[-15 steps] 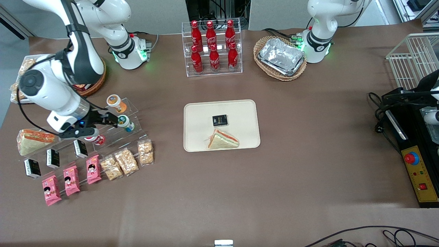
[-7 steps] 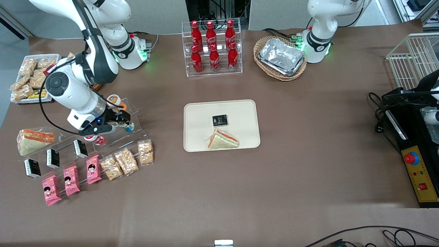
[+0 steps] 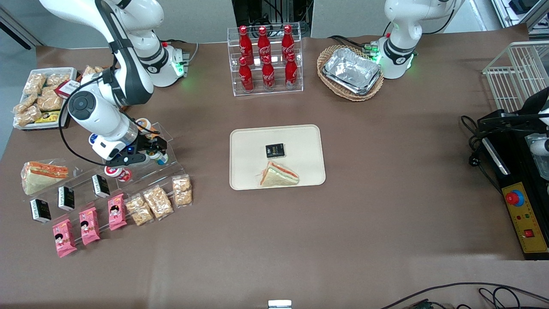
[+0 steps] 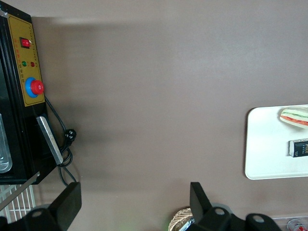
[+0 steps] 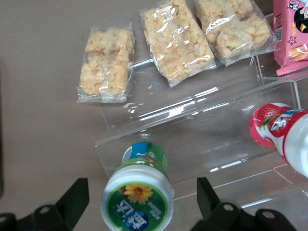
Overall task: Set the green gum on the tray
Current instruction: 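Lower the right gripper and close it on the green gum bottle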
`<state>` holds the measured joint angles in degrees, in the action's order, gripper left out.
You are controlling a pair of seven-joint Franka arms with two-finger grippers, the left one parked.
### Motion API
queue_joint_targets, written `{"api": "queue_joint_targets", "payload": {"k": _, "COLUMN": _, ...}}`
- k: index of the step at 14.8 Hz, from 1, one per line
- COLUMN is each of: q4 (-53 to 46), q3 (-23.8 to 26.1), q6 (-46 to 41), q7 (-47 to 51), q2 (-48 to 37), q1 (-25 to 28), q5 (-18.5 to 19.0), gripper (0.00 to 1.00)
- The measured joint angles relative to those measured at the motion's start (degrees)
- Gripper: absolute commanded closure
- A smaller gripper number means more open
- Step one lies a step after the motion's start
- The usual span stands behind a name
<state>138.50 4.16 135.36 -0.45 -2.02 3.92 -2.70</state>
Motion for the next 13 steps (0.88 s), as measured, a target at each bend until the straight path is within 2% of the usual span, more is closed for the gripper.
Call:
{"api": "queue_joint_targets", "payload": {"k": 1, "q4": 0.5, "q3": 0.0, "q6": 0.7, "q7": 0.0, "q2": 0.0, "q1": 0.0, "q5": 0.0, "gripper": 0.04}}
{"api": "queue_joint_targets", "payload": {"k": 4, "q4": 1.0, "q3": 0.0, "q6": 1.5, "q7": 0.0, "q2": 0.0, "q1": 0.0, "q5": 0.0, "gripper": 0.23}}
{"api": "queue_joint_targets", "payload": {"k": 8, "q4": 1.1, "q3": 0.0, "q6": 2.4, "q7": -0.1, "q2": 0.0, "q1": 0.0, "q5": 0.0, "gripper": 0.42}}
{"api": "queue_joint_targets", "payload": {"k": 13, "q4": 1.1, "q3": 0.0, "q6": 3.0, "q7": -0.1, "q2": -0.1, "q1": -0.1, "q5": 0.0, "gripper": 0.95}}
